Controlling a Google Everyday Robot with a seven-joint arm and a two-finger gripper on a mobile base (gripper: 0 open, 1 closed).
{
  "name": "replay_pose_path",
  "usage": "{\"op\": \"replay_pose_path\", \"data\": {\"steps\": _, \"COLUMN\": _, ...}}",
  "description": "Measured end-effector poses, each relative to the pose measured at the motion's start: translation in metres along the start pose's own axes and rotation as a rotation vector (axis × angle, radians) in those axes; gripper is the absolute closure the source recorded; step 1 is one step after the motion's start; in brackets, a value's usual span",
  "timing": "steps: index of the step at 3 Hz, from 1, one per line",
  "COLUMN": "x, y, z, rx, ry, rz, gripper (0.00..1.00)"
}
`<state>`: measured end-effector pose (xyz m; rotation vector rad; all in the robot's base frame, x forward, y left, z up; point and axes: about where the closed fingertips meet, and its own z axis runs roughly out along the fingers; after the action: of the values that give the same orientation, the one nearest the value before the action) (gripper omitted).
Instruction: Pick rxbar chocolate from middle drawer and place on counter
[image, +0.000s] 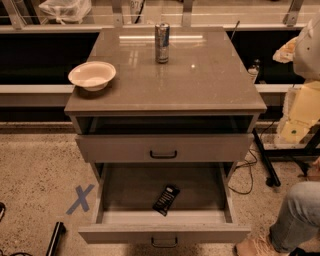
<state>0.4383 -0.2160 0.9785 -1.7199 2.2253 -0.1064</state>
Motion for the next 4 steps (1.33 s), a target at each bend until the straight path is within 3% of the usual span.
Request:
{"op": "replay_pose_path", "data": {"steps": 1, "x": 0.000, "y": 0.000, "z": 0.000, "rx": 0.000, "ry": 0.000, "rz": 0.000, "gripper": 0.00}}
{"op": "replay_pose_path", "data": {"steps": 2, "x": 0.013, "y": 0.008, "z": 0.020, "rx": 0.008, "ry": -0.025, "rz": 0.009, "gripper": 0.00}}
{"op": "replay_pose_path", "data": {"steps": 3, "x": 0.003, "y": 0.019, "z": 0.032, "rx": 0.031, "ry": 0.017, "rz": -0.066, "gripper": 0.00}}
{"op": "replay_pose_path", "data": {"steps": 4, "x": 0.018, "y": 0.015, "z": 0.036, "rx": 0.025, "ry": 0.074, "rz": -0.092, "gripper": 0.00}}
